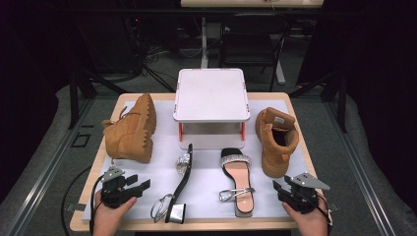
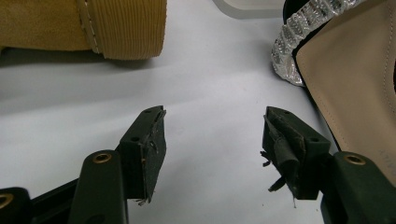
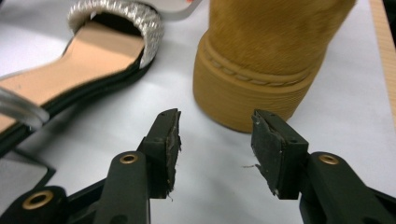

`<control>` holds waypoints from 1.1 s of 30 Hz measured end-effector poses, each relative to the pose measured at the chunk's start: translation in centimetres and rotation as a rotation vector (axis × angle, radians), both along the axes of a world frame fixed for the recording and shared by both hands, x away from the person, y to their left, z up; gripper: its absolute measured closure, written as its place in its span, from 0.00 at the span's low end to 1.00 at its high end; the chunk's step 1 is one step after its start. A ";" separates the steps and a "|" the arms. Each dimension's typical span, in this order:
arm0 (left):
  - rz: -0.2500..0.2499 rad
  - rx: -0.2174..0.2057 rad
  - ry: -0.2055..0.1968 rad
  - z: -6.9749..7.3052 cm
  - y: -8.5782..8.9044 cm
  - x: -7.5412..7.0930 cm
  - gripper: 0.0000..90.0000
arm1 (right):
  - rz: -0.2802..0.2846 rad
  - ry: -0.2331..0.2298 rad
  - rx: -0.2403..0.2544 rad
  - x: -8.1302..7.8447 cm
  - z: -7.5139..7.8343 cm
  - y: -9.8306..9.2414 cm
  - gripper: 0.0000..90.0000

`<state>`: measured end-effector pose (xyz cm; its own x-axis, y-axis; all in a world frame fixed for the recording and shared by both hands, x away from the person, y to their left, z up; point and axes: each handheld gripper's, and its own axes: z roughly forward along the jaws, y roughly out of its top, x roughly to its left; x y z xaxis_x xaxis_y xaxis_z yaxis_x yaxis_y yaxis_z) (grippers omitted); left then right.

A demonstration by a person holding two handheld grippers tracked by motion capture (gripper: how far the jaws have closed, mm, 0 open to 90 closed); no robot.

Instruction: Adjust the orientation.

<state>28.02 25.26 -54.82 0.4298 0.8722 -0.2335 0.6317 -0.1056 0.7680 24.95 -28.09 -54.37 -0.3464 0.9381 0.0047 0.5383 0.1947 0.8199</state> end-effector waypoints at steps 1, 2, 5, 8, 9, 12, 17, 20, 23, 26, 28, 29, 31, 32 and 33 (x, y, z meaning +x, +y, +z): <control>0.000 0.000 0.000 0.0 0.0 0.0 0.44 | 0.000 0.000 0.000 0.0 0.0 0.0 0.58; 0.008 0.014 -0.017 0.0 0.0 0.1 0.44 | -0.009 0.002 0.031 0.1 -0.1 -0.4 0.59; 0.015 0.010 -0.016 0.0 0.1 0.1 0.44 | -0.009 0.025 0.047 0.4 -0.3 -0.7 0.64; 0.024 0.006 -0.012 -0.1 0.3 0.2 0.46 | -0.004 0.017 0.049 0.4 -0.3 -0.7 0.66; 0.024 0.008 -0.005 -0.1 0.3 0.1 0.47 | 0.001 0.018 0.049 0.4 -0.2 -0.7 0.69; 0.018 0.009 0.006 0.0 0.3 0.1 0.48 | 0.005 0.024 0.043 0.4 -0.1 -0.6 0.68; -0.006 0.010 -0.007 0.2 0.0 -0.4 0.48 | -0.005 0.049 0.023 0.5 -0.3 -0.3 0.66; -0.020 0.014 -0.010 0.4 -0.1 -0.6 0.49 | -0.002 0.053 0.033 0.4 -0.3 -0.3 0.66; -0.036 0.001 -0.013 0.5 -0.1 -0.7 0.50 | 0.000 0.051 0.036 0.5 -0.3 -0.2 0.66; -0.051 -0.024 -0.009 0.7 -0.3 -0.8 0.50 | -0.008 0.046 0.052 0.5 -0.3 -0.3 0.66; -0.069 -0.036 -0.025 1.1 -0.6 -1.1 0.51 | -0.009 0.046 0.049 0.5 -0.3 -0.4 0.66; -0.073 -0.036 -0.030 1.2 -0.7 -1.2 0.51 | -0.011 0.048 0.049 0.5 -0.3 -0.5 0.66; -0.081 -0.032 -0.039 1.5 -1.1 -1.4 0.51 | -0.014 0.054 0.044 0.5 -0.3 -0.5 0.65; -0.088 -0.029 -0.038 1.6 -1.2 -1.5 0.51 | -0.011 0.053 0.048 0.5 -0.4 -0.5 0.65; -0.091 -0.029 -0.039 1.6 -1.4 -1.5 0.51 | -0.014 0.053 0.047 0.5 -0.4 -0.5 0.65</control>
